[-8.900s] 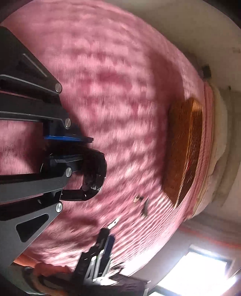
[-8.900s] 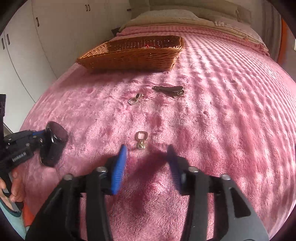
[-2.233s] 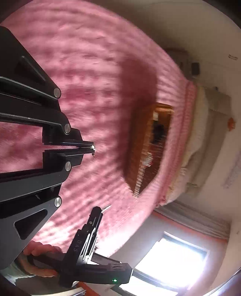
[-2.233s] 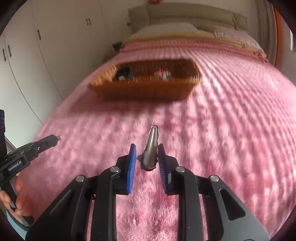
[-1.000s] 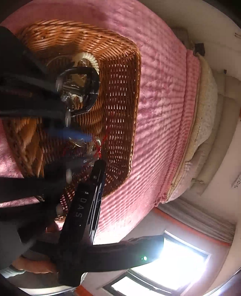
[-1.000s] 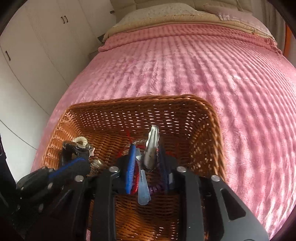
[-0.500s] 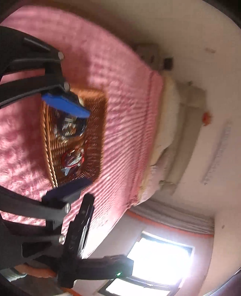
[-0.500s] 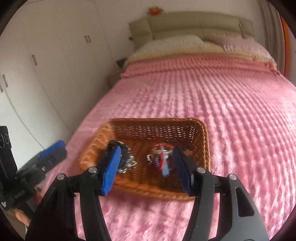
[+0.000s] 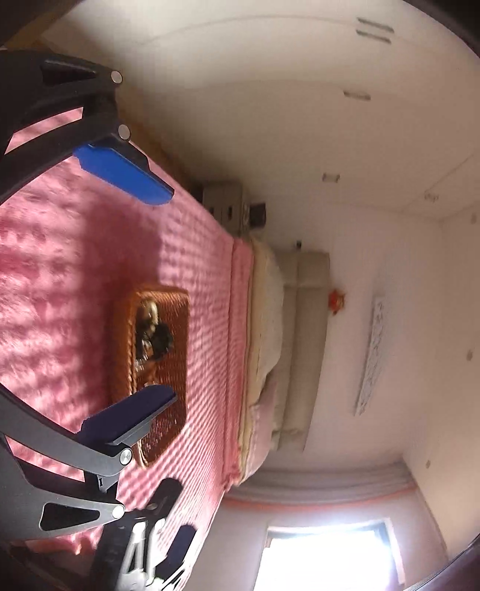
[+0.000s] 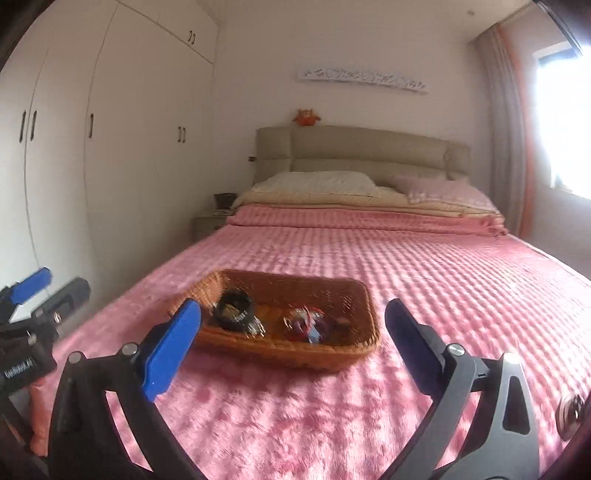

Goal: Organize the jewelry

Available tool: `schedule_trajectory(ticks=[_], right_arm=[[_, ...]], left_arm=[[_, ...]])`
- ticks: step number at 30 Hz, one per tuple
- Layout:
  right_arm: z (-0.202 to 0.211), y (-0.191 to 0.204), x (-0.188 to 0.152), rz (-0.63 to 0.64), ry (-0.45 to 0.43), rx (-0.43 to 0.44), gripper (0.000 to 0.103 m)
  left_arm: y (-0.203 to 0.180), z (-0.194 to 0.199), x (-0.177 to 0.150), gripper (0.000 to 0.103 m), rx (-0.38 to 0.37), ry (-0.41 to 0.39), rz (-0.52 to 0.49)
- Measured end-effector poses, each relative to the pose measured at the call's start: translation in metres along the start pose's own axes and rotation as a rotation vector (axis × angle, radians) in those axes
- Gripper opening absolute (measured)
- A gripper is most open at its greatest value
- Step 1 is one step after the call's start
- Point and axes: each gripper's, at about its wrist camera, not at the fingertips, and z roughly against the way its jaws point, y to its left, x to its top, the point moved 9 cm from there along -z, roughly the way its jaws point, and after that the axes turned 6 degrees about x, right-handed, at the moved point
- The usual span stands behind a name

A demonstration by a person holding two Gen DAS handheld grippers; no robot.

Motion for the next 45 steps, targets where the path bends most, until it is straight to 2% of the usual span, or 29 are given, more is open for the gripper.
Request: schedule_trajectory(ticks=[2, 5, 6, 8, 13, 19, 26, 45], right_arm=[[-0.005, 0.001, -0.015, 0.019, 0.024, -0.024, 0.096], [-0.002, -0.001, -0.031, 0.013, 0.010, -0.038, 0.096], [-0.001, -0.005, -0.034, 0.010, 0.001, -0.053, 0.096], [0.001, -0.010, -0.045, -0.007, -0.004, -0.081, 0.096], [-0.001, -0.012, -0.053, -0.011, -0.005, -0.081, 0.096], [0.006, 0.004, -0.052, 0.061, -0.049, -0.095, 0.096], [0.011, 0.001, -0.047, 0.049, -0.063, -0.086, 0.096], [0.009, -0.001, -0.048, 0.031, -0.054, -0.076, 0.096]], left_arm=[[0.007, -0.001, -0.007, 0.095, 0.046, -0.008, 0.010], [0.013, -0.003, -0.022, 0.095, 0.099, -0.021, -0.003], [0.012, -0.008, -0.032, 0.095, 0.121, 0.005, -0.020], [0.010, -0.015, -0.039, 0.095, 0.109, 0.058, -0.032], [0.012, -0.017, -0.040, 0.095, 0.095, 0.065, -0.014], [0.016, -0.007, -0.040, 0.095, 0.090, 0.017, 0.015], [0.002, 0.006, -0.037, 0.095, 0.115, -0.038, -0.057], [-0.002, -0.005, -0.042, 0.095, 0.121, 0.020, -0.091]])
